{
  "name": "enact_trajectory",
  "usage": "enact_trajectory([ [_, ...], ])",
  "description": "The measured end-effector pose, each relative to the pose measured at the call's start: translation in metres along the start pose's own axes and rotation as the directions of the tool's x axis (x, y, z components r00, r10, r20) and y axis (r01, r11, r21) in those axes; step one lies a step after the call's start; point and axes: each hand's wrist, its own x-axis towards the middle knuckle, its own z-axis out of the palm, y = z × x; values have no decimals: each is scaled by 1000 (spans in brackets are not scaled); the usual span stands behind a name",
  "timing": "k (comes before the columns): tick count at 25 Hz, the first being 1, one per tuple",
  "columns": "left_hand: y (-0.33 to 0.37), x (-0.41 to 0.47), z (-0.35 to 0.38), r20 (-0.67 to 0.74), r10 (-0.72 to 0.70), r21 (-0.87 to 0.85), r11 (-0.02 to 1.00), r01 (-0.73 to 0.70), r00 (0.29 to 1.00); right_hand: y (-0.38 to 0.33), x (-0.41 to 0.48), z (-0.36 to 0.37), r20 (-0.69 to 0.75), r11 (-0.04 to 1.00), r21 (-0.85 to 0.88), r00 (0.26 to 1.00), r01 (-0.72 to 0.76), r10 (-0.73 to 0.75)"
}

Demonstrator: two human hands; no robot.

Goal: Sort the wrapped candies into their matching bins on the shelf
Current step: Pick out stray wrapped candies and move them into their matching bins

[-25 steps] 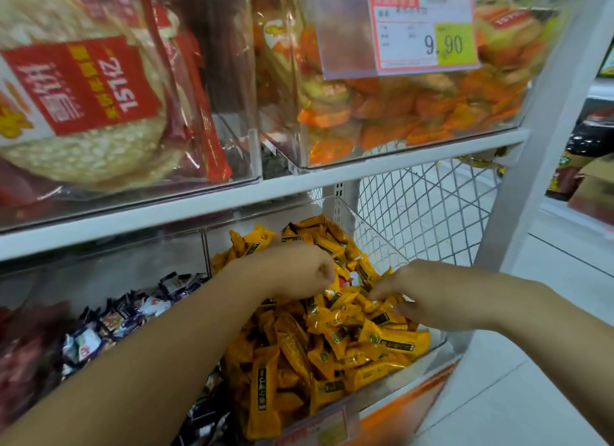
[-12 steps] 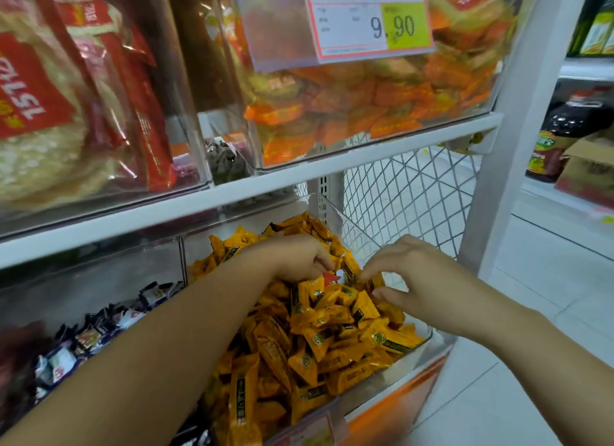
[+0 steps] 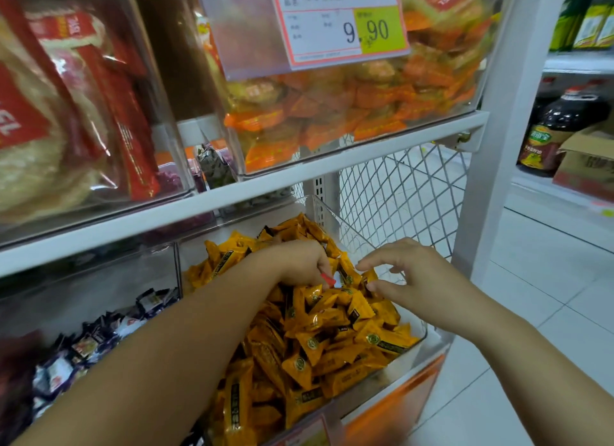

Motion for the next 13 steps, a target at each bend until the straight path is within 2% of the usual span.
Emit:
enact_trajectory([
  [2, -4, -5, -11, -153, -14, -96, 995, -1, 988, 0, -1, 0, 3, 1000, 17, 1000, 4, -4],
  [4, -10, -9, -19, -323, -43, -142, 990, -4, 946, 1, 0, 0, 1, 1000, 27, 1000, 1, -1],
  [5, -11, -11, -21, -347, -44, -137, 991, -5, 937, 2, 0, 0, -1, 1000, 27, 1000, 1, -1],
  [6, -10, -11, -22, -321, -31, -129, 992, -11, 947, 1, 0, 0, -3, 1000, 26, 1000, 0, 0],
  [10, 5, -3, -17, -64, 36, -113, 993, -43, 997, 0, -2, 0, -13, 1000, 26, 1000, 13, -12],
  [13, 10, 8, -13, -38, 48, -64, 997, -50, 998, 1, -3, 0, -15, 999, 32, 1000, 18, -18],
])
